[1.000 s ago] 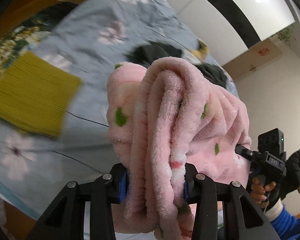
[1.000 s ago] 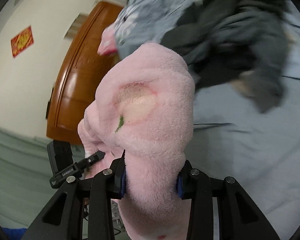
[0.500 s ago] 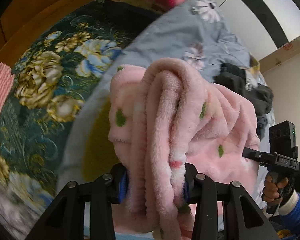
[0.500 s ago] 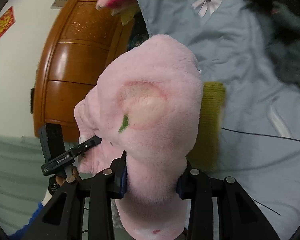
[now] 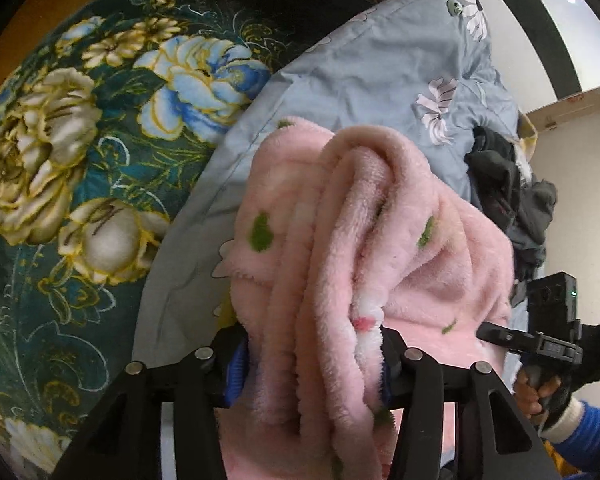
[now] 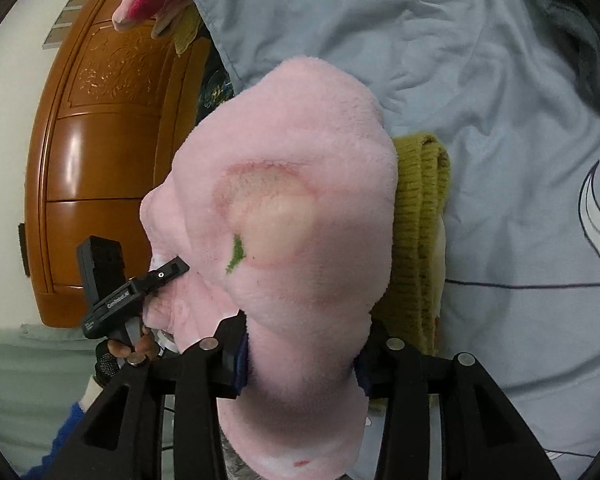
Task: Fold clothes
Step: 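Carry the folded fleece with both tools toward the olive-green knit item, then lower the folded fleece onto the olive-green knit item and open both tools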
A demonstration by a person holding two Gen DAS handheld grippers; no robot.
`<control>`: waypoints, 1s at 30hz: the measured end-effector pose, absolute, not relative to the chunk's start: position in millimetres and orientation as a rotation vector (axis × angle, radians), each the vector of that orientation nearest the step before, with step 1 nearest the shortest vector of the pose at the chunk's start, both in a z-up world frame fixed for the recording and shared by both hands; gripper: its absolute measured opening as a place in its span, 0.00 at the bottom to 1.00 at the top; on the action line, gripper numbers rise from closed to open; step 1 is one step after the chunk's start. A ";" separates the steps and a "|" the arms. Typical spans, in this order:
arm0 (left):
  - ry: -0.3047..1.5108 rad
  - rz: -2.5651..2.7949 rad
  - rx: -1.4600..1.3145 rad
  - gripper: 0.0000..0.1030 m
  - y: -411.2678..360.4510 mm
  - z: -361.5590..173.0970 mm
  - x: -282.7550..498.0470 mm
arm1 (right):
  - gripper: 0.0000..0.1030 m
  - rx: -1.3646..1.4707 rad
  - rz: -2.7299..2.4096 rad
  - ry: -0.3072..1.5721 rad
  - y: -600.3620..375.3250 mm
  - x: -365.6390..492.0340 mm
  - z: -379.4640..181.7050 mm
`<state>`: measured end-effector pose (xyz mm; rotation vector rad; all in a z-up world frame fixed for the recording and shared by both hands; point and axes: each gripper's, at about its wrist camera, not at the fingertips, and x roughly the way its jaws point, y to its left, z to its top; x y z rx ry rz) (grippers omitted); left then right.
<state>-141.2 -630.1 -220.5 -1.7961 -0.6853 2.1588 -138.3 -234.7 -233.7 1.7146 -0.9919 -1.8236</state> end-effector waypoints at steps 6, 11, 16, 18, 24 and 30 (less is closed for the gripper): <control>-0.643 2.239 -1.770 0.57 -635.5 -180.8 -122.0 | 0.51 1.718 -1.889 -0.734 -227.6 -138.7 -208.3; -0.372 2.542 -1.655 0.61 -621.6 -108.1 -97.9 | 0.51 1.652 -2.067 -0.520 -226.4 -147.7 -170.9; -0.199 2.564 -1.555 0.62 -561.1 -96.3 -94.2 | 0.51 1.555 -2.127 -0.406 -257.2 -182.1 -153.1; -0.137 2.528 -1.573 0.62 -541.4 -116.1 -92.4 | 0.51 1.532 -2.103 -0.360 -273.8 -188.2 -154.7; -0.168 2.566 -1.715 0.62 -561.3 -171.7 -95.4 | 0.51 1.593 -2.102 -0.248 -289.2 -191.6 -185.8; -0.219 2.574 -1.742 0.62 -566.6 -178.5 -103.4 | 0.51 1.615 -2.111 -0.207 -297.4 -192.5 -189.8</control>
